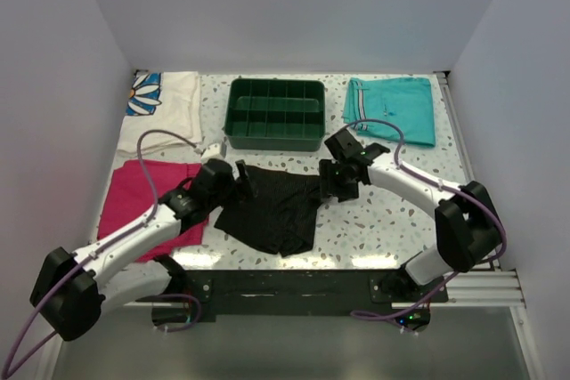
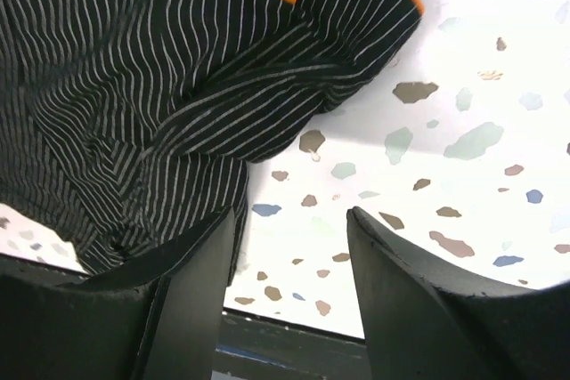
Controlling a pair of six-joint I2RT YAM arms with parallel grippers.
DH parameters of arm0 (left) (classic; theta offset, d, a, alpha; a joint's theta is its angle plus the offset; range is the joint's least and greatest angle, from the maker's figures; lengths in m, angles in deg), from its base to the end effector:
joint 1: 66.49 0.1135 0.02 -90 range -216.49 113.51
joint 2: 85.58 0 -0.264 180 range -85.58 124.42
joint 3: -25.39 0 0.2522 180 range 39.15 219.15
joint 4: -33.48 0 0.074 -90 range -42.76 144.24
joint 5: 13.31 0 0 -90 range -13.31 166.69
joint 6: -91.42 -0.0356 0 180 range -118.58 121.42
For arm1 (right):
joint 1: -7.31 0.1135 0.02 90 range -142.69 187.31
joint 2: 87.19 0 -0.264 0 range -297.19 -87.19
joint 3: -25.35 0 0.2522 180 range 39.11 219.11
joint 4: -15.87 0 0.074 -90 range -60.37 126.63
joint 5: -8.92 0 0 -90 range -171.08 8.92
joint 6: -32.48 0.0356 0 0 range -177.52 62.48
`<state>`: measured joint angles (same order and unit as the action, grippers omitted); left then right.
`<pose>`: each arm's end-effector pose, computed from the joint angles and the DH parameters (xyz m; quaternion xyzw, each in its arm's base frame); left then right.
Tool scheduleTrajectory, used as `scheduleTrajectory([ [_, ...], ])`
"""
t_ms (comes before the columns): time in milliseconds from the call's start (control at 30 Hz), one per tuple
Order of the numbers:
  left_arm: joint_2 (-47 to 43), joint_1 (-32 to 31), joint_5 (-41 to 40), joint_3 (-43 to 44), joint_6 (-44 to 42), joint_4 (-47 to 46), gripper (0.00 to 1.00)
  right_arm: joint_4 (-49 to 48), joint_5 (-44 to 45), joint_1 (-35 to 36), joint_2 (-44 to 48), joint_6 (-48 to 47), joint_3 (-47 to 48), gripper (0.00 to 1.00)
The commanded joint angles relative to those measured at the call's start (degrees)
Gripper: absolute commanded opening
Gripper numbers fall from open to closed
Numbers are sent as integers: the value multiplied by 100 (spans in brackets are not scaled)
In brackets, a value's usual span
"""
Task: Roll the underwear
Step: Flatten out the underwear at the center of the board.
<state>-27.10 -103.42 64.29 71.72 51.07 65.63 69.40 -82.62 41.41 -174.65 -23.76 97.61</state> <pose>0.1696 -0.1179 0.2095 -0.1432 0.9059 -0.1923 0.3492 0.2408 0.1642 0.2090 -0.0054 0.9827 0.1140 0.1457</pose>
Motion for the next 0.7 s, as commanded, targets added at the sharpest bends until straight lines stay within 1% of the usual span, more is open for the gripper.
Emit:
scheduleTrajectory([
  [0,619,10,-561,1346,-990,-134,91,-503,15,-334,133,535,118,58],
  [33,804,19,-553,1504,-1105,-186,93,-627,-65,-422,107,605,39,57],
  [67,1249,28,-509,1828,-1211,-204,93,-785,-135,-597,46,745,-22,57],
  [100,1471,36,-404,1979,-1325,-213,93,-1013,-232,-694,-16,833,-84,56],
  [133,1900,45,-316,2189,-1352,-239,93,-1137,-520,-834,-60,895,-180,55],
  [233,2499,80,79,2288,-1362,-511,92,-1375,-567,-862,-262,984,-173,53],
  [300,2677,107,368,2271,-1318,-687,91,-1349,-540,-897,-394,992,-137,52],
  [367,2800,107,466,2192,-1282,-898,91,-1279,-567,-915,-438,1010,-93,51],
  [600,2950,151,371,2112,-1352,-978,91,-1191,-356,-915,-430,1028,-242,49],
  [667,2994,203,370,2051,-1352,-1022,91,-1191,-312,-915,-465,1010,-251,47],
])
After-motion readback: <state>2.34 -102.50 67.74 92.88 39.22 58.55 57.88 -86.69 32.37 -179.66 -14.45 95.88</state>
